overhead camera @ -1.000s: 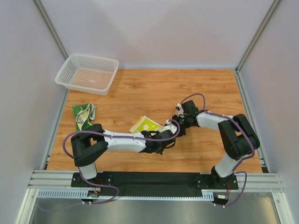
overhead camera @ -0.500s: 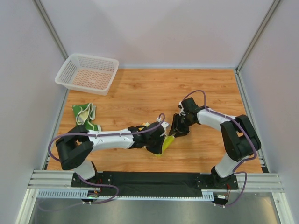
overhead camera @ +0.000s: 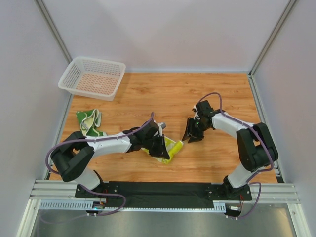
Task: Roll the towels
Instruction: Roll the towel
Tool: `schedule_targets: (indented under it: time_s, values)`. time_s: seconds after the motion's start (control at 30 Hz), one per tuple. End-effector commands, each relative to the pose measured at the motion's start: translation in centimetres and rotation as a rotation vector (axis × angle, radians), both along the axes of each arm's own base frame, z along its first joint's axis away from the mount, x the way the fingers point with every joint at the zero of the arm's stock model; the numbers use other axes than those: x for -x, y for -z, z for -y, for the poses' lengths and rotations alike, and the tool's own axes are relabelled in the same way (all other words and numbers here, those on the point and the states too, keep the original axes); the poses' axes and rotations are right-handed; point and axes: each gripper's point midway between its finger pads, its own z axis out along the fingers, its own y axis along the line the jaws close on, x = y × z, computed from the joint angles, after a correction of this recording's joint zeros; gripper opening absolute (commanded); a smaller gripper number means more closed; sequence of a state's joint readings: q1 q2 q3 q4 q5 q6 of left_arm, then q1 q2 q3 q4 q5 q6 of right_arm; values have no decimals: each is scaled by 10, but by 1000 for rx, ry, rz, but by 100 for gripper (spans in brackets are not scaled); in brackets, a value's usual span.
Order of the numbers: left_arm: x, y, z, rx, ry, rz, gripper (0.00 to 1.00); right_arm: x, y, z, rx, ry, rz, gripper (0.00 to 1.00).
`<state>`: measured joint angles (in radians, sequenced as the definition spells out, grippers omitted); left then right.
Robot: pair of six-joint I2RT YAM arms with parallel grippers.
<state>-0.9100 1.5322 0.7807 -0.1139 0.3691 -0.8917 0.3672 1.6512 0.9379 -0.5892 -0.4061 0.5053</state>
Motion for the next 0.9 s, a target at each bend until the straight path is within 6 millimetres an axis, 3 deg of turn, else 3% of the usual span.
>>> schedule_targets:
  time_s: [0.0,0.17,0.33,0.57,0.87]
  values:
    - [1,-15,11,117,-34,-101,0,-22,-29,6,-13,18,103,42]
    - [1,-9,7,150,-77,-171,0,-35,-48,21,-47,82,154,42]
    - [0,9,-4,105,-127,-222,0,-27,-78,3,-220,32,248,46]
    - [0,34,-12,124,-164,-336,0,18,-60,-8,-360,-28,205,61]
    - [-1,47,-22,77,-146,-394,0,27,-46,-26,-354,-67,199,63]
